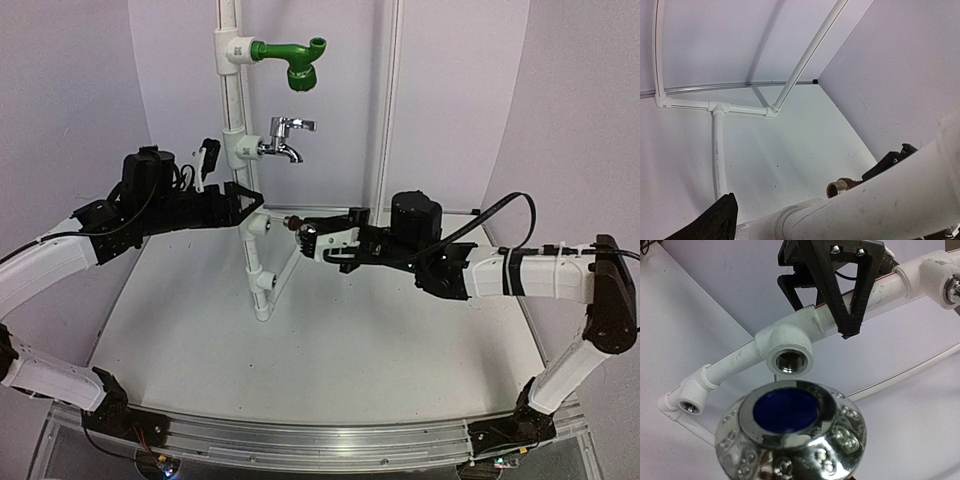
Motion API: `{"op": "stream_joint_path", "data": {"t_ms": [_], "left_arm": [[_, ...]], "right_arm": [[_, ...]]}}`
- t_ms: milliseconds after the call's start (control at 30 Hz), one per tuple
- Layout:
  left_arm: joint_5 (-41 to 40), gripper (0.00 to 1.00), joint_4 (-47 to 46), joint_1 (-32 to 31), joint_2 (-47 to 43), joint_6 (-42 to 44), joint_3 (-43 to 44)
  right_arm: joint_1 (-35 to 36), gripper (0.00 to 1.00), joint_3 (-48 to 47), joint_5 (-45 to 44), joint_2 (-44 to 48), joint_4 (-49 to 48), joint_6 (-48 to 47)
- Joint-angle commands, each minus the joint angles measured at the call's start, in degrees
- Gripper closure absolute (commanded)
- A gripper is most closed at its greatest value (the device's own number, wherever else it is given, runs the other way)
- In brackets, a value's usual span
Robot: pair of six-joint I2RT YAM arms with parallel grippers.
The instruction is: Install the water faucets
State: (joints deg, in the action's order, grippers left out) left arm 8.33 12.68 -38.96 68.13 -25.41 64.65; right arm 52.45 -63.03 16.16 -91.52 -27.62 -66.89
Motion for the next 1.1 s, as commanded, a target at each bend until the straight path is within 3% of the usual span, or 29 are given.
{"op": "stream_joint_path", "data": {"t_ms": [0, 533, 1067], "left_arm": [[1.4, 0.23, -0.8, 0.4, 1.6, 1.1, 4.2], [-0.7, 0.74, -0.5, 0.4, 1.1, 3.5, 2.2], [-1.4, 0.9, -0.3, 0.5, 0.2, 5.1, -2.5]], "right_arm": [[-0.8, 1.0, -3.3, 5.1, -1.5, -6.4, -3.0], [-1.0, 1.0, -6.4, 11.2, -6.0, -10.0, -3.6], [-1.0, 1.0, -7.7, 8.9, -8.5, -13.5, -1.6]]}}
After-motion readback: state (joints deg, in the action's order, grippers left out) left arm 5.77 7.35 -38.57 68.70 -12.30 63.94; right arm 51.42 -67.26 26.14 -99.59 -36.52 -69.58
